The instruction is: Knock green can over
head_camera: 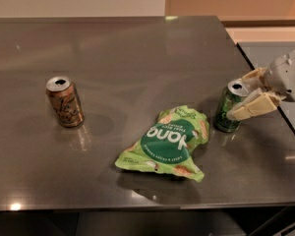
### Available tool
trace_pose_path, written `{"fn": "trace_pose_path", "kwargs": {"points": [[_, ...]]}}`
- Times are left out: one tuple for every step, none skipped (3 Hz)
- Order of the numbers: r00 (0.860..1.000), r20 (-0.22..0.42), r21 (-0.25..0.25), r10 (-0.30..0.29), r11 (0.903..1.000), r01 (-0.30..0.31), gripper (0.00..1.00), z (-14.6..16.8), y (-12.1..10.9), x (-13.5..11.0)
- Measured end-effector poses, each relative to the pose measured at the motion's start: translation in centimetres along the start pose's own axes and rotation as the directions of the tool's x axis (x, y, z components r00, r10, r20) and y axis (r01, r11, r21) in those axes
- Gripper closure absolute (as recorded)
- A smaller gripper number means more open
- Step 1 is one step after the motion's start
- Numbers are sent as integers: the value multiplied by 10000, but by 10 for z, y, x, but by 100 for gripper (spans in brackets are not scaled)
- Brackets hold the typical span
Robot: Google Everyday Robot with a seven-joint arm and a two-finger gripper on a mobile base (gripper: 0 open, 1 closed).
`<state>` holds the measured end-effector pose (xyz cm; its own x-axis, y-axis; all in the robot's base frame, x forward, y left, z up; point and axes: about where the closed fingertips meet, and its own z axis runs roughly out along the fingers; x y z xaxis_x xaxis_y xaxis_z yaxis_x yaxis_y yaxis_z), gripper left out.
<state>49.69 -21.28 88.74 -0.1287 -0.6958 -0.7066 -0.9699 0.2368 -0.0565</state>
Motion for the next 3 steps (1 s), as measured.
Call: {"fn": "trace_pose_path", "kwargs": {"points": [[9999,-65,-62,109,9999,-109,65,1,-1,-2],[9955,-914,131,251,9996,-240,88,-4,-12,-10],[9661,-2525,351,544,9983,-470,100,-1,-33,-12]]}}
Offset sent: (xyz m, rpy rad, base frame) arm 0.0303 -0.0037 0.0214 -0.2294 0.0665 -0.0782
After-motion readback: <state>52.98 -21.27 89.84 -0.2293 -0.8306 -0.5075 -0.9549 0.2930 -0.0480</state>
